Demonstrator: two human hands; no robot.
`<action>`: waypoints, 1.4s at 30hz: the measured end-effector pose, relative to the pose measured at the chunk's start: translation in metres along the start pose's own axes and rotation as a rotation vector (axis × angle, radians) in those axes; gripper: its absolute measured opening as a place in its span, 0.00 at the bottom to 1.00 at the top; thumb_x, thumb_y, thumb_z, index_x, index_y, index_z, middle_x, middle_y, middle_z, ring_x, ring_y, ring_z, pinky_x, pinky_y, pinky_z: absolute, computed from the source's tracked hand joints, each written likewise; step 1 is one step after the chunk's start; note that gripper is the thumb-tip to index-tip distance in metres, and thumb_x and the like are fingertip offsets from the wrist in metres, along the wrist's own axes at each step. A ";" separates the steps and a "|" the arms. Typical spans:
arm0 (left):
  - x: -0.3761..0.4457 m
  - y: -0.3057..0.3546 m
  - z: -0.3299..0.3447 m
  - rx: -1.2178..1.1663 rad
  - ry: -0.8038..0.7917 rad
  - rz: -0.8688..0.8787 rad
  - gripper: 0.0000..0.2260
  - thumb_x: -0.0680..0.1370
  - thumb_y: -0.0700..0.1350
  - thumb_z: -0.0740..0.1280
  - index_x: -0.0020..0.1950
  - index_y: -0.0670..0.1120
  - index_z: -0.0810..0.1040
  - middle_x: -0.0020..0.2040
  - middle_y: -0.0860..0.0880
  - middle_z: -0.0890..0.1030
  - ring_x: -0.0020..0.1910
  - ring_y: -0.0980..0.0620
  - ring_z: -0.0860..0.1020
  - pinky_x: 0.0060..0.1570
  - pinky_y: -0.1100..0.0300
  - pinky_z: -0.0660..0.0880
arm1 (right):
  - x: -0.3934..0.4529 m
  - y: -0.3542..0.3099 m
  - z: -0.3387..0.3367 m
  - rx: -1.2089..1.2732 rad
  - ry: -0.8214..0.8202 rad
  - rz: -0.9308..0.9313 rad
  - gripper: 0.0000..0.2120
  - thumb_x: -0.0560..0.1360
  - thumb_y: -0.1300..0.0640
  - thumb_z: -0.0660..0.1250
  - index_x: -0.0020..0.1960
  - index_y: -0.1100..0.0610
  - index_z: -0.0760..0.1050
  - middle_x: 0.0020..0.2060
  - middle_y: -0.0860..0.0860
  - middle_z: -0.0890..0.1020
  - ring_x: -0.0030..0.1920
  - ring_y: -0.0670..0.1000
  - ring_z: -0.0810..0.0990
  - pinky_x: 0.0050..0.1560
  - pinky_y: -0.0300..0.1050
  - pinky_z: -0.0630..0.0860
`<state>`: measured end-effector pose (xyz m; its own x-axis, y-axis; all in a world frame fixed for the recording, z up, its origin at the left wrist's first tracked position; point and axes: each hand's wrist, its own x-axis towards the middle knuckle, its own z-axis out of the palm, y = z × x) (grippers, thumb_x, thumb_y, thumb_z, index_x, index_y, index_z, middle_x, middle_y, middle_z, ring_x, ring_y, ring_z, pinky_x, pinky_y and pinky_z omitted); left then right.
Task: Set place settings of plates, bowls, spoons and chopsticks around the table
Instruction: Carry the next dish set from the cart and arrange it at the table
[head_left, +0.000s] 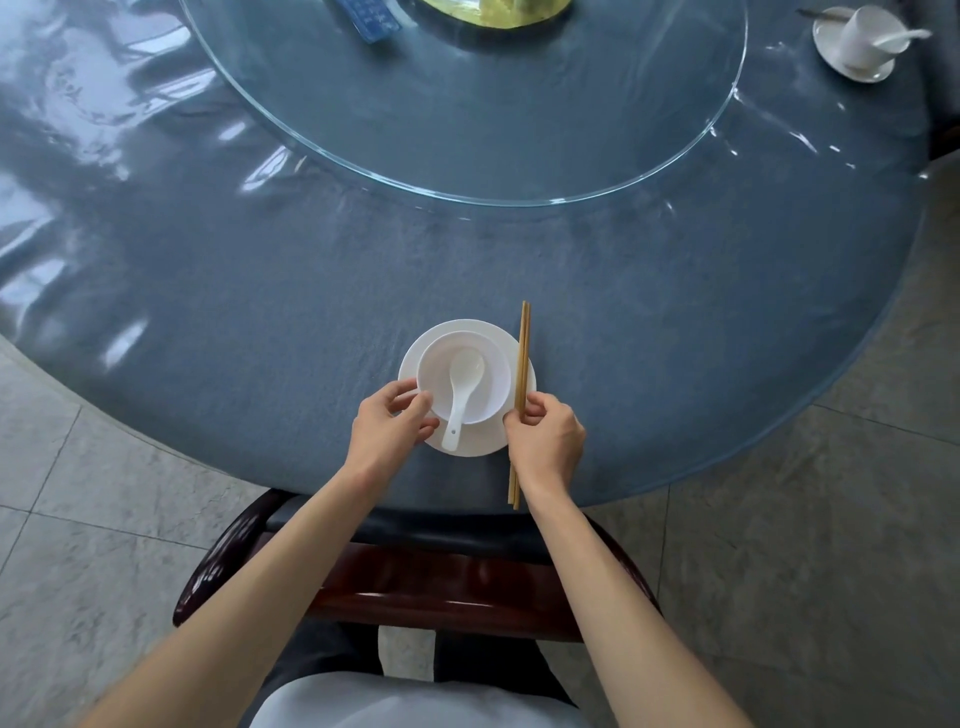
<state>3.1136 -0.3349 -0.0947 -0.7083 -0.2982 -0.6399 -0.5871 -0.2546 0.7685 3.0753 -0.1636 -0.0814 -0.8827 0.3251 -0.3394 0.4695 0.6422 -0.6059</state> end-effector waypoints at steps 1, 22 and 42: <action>0.000 -0.001 0.000 -0.006 0.002 0.003 0.09 0.80 0.44 0.68 0.58 0.53 0.82 0.56 0.46 0.86 0.48 0.47 0.87 0.51 0.59 0.84 | 0.000 0.000 0.000 -0.001 -0.002 -0.004 0.13 0.74 0.57 0.72 0.58 0.53 0.84 0.50 0.50 0.85 0.50 0.50 0.83 0.50 0.45 0.78; -0.003 0.002 0.000 0.017 0.073 0.053 0.17 0.81 0.46 0.71 0.69 0.50 0.81 0.54 0.51 0.87 0.43 0.53 0.86 0.44 0.64 0.83 | 0.005 -0.005 -0.008 0.228 -0.080 -0.115 0.12 0.78 0.54 0.72 0.60 0.53 0.85 0.39 0.44 0.87 0.34 0.44 0.85 0.50 0.48 0.85; -0.006 -0.004 -0.020 0.140 0.143 0.054 0.12 0.83 0.46 0.67 0.66 0.48 0.77 0.56 0.49 0.83 0.45 0.53 0.85 0.38 0.61 0.81 | 0.011 0.014 -0.002 0.048 0.037 -0.239 0.10 0.73 0.59 0.78 0.55 0.57 0.87 0.44 0.53 0.87 0.40 0.50 0.85 0.48 0.51 0.83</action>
<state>3.1277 -0.3504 -0.0943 -0.6831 -0.4385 -0.5840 -0.6055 -0.1070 0.7886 3.0723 -0.1501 -0.0924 -0.9685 0.1937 -0.1561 0.2469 0.6705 -0.6996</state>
